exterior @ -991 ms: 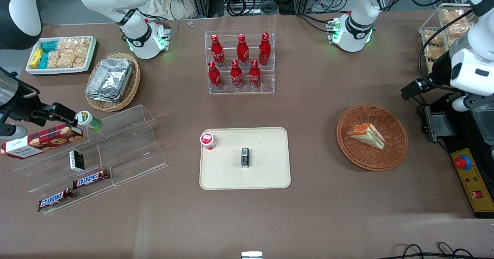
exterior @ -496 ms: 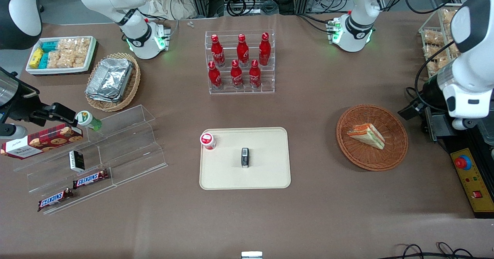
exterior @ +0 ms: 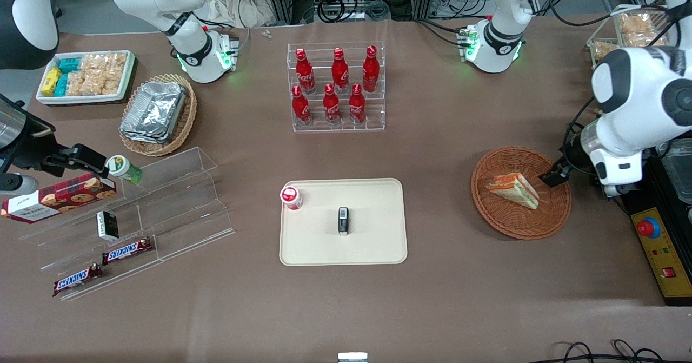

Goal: Place sandwich from basket to tray
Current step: 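Move the left gripper over the wicker basket and lower onto the sandwich, then close the left gripper on the wrapped sandwich's edge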

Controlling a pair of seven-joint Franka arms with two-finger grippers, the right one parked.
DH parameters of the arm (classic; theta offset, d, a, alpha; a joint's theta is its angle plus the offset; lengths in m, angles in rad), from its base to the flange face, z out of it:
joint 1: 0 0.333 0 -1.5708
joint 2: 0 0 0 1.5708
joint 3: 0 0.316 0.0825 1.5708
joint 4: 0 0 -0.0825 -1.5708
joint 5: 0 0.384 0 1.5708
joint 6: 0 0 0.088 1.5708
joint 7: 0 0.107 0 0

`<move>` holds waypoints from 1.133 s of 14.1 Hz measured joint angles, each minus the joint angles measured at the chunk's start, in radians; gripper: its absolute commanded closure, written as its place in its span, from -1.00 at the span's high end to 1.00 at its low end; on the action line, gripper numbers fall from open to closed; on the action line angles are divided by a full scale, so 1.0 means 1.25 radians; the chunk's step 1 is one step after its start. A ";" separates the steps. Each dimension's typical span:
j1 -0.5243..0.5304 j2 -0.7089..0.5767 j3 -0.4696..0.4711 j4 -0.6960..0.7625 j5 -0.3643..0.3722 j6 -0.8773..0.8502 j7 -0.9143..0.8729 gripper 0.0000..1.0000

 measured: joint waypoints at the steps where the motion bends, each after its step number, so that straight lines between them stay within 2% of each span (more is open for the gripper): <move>1: -0.001 0.013 -0.001 -0.012 -0.003 0.023 -0.012 1.00; 7: -0.006 0.100 -0.006 -0.070 -0.005 0.166 -0.057 1.00; 16: -0.014 0.144 -0.009 -0.077 -0.005 0.197 -0.071 1.00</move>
